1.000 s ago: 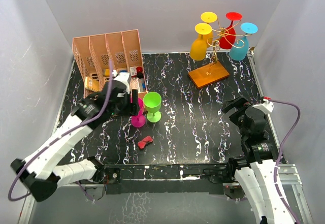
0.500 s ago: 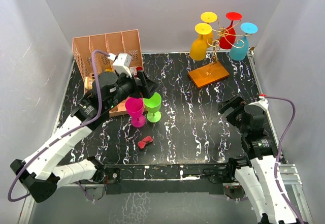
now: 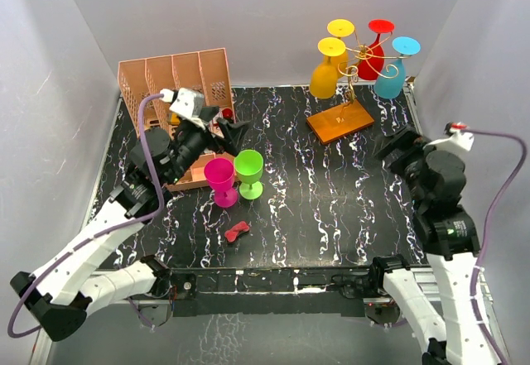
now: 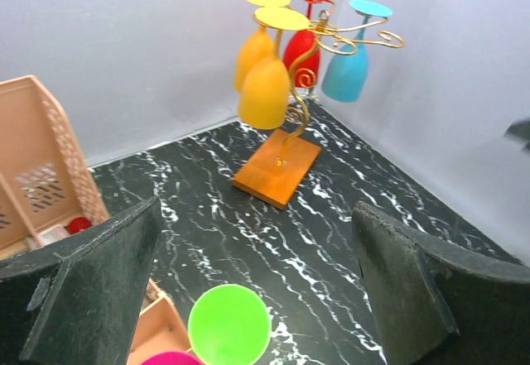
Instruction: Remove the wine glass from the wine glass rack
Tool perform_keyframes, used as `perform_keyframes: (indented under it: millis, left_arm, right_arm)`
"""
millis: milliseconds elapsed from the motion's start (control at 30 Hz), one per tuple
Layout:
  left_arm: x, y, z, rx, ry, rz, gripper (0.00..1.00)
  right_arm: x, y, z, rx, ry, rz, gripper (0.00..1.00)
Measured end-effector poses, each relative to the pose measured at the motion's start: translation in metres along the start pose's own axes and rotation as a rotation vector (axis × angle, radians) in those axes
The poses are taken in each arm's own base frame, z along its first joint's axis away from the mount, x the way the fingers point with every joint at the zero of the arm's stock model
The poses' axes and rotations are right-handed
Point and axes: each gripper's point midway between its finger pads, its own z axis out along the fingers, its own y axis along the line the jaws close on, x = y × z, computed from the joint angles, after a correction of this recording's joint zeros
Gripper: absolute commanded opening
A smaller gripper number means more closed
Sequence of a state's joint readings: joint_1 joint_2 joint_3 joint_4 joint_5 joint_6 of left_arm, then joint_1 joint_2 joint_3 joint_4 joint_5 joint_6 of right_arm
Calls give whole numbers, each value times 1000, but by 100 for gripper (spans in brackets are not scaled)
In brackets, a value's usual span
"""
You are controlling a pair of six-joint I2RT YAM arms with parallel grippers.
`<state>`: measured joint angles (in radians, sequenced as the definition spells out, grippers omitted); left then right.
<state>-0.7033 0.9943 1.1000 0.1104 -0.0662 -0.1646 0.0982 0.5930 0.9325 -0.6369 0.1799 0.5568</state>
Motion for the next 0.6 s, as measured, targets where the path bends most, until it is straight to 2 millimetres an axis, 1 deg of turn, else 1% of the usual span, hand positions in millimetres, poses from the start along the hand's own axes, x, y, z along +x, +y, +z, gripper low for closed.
perform_keyframes:
  millis: [100,200,267,367,433,500,600]
  left_arm:
    - [0,10,-13,-33,-31,53,96]
    - [-4,16,-17,-57,-64,89,96]
    - [-3,22,-17,-79,-73,106,96]
    - [6,29,-12,-99,-54,129,96]
    - [14,33,-6,-116,-35,143,96]
    - [23,37,-2,-129,-17,153,97]
    - [39,42,1,-140,15,166,97]
  right_arm:
    - [-51,12,0,25,-115,-65,94]
    - [-85,17,9,81,-176,-106,94]
    - [-102,19,22,127,-198,-122,94]
    - [-122,25,48,185,-218,-131,95]
    - [-130,29,70,210,-225,-134,95]
    - [-130,30,92,239,-215,-146,95]
    - [-130,29,120,274,-196,-164,95]
